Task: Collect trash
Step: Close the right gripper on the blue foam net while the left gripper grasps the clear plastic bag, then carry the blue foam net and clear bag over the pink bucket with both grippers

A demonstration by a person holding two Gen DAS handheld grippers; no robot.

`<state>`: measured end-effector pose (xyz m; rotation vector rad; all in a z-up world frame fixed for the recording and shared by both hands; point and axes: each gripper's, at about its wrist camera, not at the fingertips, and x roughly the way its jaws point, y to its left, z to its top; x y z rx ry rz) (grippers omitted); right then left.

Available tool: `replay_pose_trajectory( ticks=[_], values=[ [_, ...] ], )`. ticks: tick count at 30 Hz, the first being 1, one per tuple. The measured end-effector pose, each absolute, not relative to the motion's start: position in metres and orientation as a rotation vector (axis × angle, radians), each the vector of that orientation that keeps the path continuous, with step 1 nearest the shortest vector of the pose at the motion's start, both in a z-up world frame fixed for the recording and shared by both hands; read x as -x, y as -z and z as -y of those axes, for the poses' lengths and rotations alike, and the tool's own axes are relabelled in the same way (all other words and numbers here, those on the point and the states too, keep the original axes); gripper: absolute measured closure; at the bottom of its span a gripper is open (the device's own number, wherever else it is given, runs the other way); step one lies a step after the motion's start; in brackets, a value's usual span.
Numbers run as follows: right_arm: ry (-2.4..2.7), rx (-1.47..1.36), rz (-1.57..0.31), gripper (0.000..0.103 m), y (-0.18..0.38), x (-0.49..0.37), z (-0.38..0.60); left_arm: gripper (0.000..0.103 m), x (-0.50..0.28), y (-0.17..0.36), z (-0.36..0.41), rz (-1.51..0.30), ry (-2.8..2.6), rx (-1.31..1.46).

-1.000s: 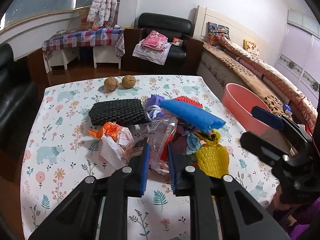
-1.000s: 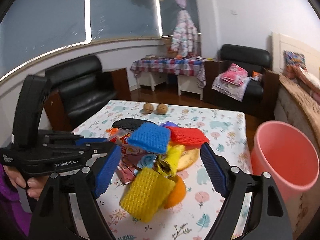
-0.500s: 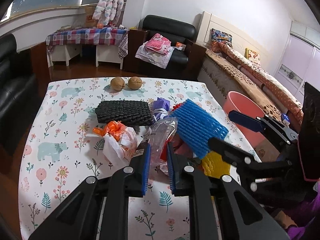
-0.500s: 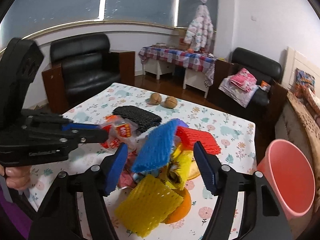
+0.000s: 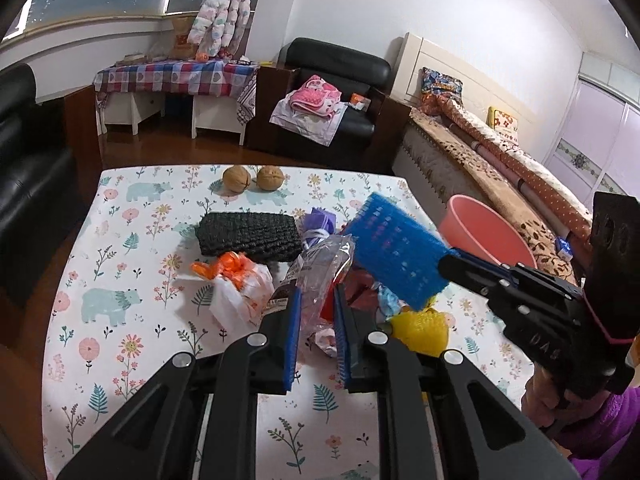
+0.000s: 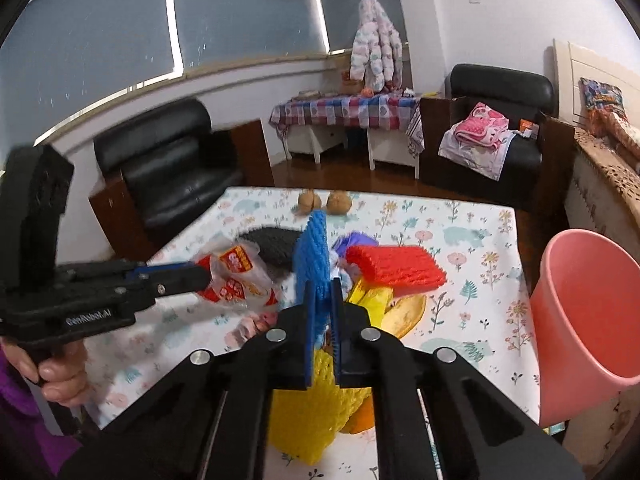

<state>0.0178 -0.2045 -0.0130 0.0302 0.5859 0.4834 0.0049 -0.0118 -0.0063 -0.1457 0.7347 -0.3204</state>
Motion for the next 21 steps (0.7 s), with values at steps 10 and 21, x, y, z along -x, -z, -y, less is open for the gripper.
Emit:
replay_pose_trajectory(
  ticks=[10, 21],
  values=[
    [-0.416, -0.116, -0.48, 0.096, -0.02, -0.003, 0.244, 0.088, 0.004, -0.027, 0.027, -0.669, 0.356, 0.133],
    [-0.174, -0.176, -0.453, 0.096, -0.018, 0.005, 0.323, 0.088, -0.002, -0.069, 0.096, -0.584, 0.515, 0.091]
  ],
)
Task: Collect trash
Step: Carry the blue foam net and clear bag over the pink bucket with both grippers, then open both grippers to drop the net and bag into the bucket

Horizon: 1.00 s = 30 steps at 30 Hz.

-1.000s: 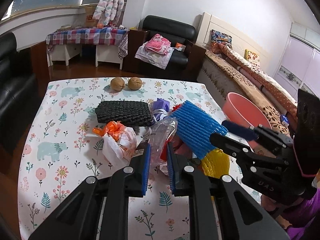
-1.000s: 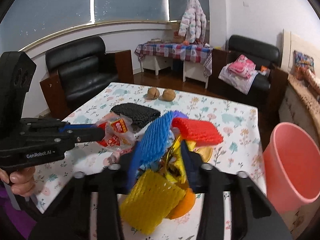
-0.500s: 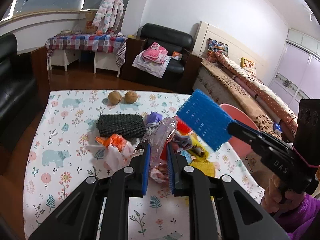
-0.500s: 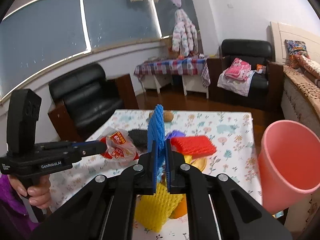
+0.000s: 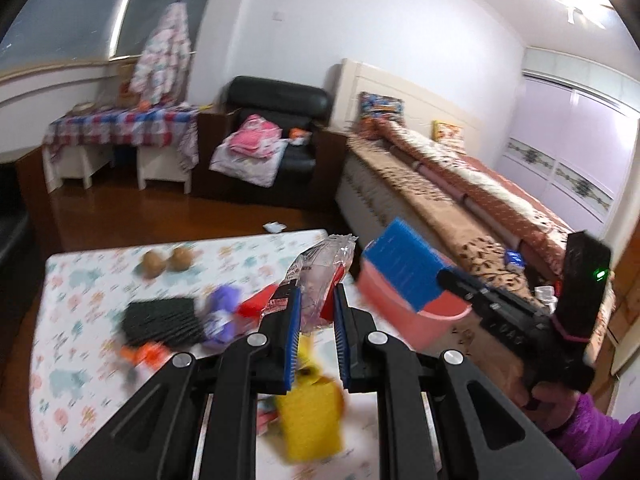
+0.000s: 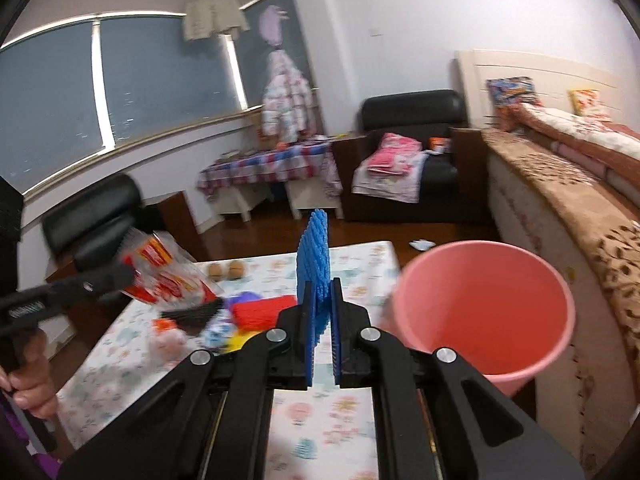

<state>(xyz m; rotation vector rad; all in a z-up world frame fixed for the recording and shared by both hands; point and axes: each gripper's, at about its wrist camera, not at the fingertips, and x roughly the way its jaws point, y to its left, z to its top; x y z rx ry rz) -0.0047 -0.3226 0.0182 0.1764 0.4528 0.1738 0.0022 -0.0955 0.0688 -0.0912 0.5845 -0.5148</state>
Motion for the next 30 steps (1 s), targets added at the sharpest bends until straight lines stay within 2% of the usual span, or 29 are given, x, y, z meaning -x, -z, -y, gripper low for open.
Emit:
replay_pose_trajectory(
  ticks=[11, 19, 27, 28, 30],
  values=[
    [0.039, -0.261, -0.467, 0.096, 0.001, 0.002, 0.397, 0.088, -0.043, -0.076, 0.204, -0.616, 0.69, 0.092],
    [0.11, -0.277, -0.533, 0.096, 0.025, -0.01, 0.416, 0.088, -0.079, -0.043, 0.272, -0.713, 0.757, 0.076],
    [0.137, -0.308, -0.589, 0.096, 0.041, -0.02, 0.432, 0.088, -0.102, -0.003, 0.304, -0.801, 0.744, 0.035],
    [0.136, -0.312, -0.593, 0.096, 0.043, -0.021, 0.433, 0.086, -0.104, 0.0, 0.306, -0.811, 0.74, 0.029],
    [0.134, -0.323, -0.605, 0.096, 0.045, -0.023, 0.434, 0.076, -0.106, 0.006, 0.308, -0.825, 0.731, 0.027]
  ],
)
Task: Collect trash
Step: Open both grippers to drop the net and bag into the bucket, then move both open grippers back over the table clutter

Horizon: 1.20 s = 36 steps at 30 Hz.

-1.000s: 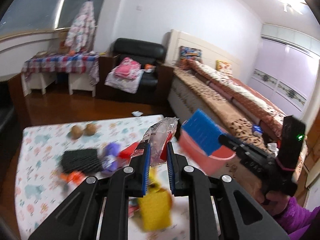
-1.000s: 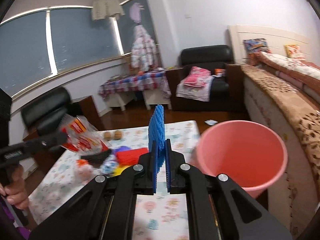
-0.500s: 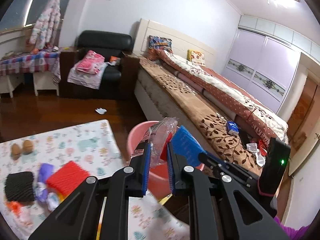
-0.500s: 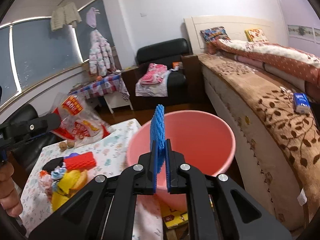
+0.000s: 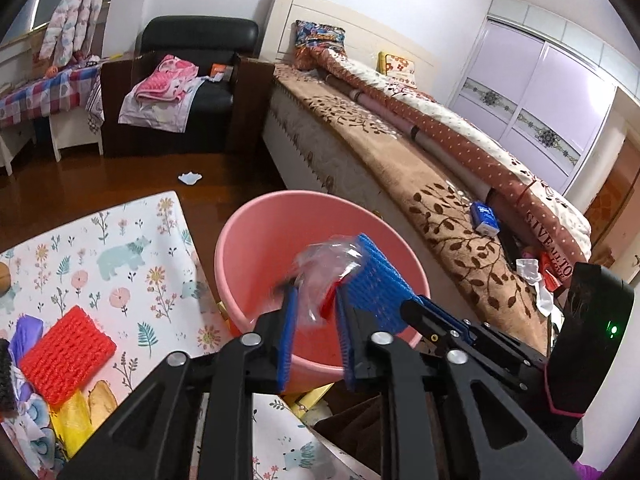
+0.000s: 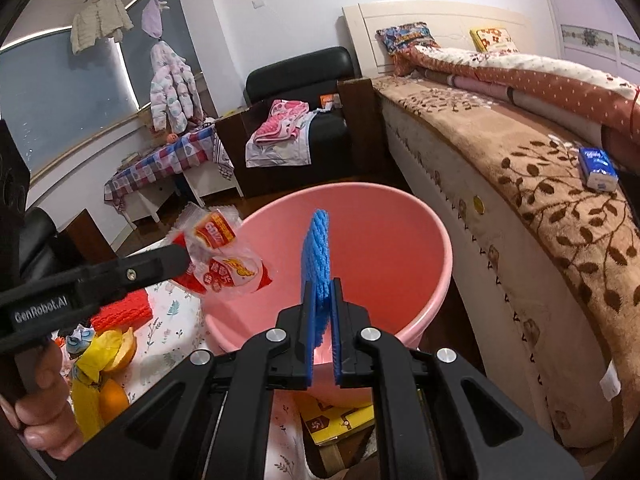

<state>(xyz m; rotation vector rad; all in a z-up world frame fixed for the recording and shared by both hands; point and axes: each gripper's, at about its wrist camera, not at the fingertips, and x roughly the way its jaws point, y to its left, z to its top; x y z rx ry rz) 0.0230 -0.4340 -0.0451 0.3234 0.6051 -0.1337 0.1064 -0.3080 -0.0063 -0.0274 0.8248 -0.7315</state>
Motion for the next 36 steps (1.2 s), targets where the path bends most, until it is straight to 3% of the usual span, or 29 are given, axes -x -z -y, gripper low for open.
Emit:
replay_pose_trajectory(
  ticks=[2, 5, 6, 29, 36],
  values=[
    [0.122, -0.347, -0.617, 0.094, 0.048, -0.025, 0.437, 0.063, -0.106, 0.007, 0.304, -0.826, 0.72, 0.031],
    [0.121, -0.371, -0.618, 0.071, 0.049, -0.026, 0.439, 0.062, -0.104, 0.005, 0.3, -0.813, 0.721, 0.031],
    [0.123, -0.374, -0.614, 0.068, 0.048, -0.025, 0.438, 0.062, -0.103, 0.004, 0.298, -0.807, 0.72, 0.032],
    [0.012, -0.252, -0.47, 0.068, -0.006, 0.024, 0.348, 0.061, -0.041, -0.054, 0.202, -0.647, 0.547, 0.021],
    [-0.039, -0.226, -0.482, 0.068, -0.014, 0.034, 0.314, 0.052, -0.018, -0.069, 0.138, -0.597, 0.454, 0.062]
  ],
)
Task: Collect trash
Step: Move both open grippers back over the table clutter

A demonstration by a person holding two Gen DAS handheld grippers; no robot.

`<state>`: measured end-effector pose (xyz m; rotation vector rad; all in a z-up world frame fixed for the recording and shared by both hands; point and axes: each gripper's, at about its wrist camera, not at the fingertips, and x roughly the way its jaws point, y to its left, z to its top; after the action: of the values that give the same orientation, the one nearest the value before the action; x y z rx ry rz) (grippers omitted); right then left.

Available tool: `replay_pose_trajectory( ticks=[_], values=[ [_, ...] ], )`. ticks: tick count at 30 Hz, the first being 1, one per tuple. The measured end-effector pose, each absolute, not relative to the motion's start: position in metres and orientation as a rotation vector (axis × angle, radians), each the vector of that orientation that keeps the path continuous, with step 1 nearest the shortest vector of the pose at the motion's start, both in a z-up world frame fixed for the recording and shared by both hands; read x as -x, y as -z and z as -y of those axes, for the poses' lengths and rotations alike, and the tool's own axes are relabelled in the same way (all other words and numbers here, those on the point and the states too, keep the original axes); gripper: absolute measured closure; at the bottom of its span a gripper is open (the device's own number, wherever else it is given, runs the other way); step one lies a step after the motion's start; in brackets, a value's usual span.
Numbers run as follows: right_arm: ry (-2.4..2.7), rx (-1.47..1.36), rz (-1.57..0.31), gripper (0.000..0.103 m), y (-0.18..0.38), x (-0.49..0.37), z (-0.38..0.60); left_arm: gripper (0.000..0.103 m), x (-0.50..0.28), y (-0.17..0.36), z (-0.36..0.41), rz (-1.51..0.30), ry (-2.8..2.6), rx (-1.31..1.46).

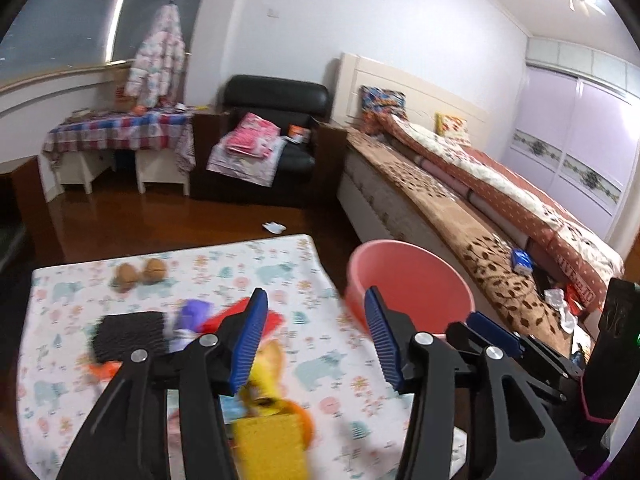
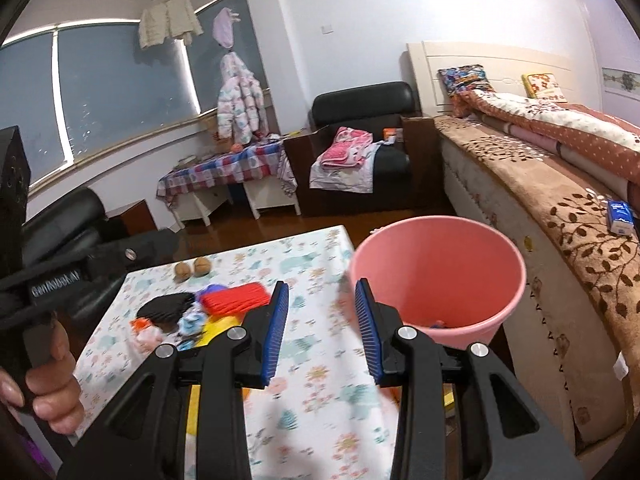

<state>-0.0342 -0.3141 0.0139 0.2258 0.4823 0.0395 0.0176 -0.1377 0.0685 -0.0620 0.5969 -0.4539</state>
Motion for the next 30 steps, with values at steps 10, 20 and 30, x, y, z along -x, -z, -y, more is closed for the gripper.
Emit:
replay_pose_trajectory(
  ticks=[10, 20, 30],
  values=[
    [-0.182, -0.205, -0.57, 0.063, -0.002, 0.034, 0.263, 0.048, 0.005, -0.061, 0.032, -0.568, 0.223, 0.111],
    [-0.239, -0.148, -0.65, 0.063, 0.022, 0.025, 0.242, 0.048, 0.01, -0.007, -0.027, -0.685, 0.098, 0.142],
    [-0.264, -0.145, -0.663, 0.063, 0.032, 0.01, 0.241, 0.048, -0.021, 0.025, -0.008, -0.808, 0.108, 0.129]
  ],
)
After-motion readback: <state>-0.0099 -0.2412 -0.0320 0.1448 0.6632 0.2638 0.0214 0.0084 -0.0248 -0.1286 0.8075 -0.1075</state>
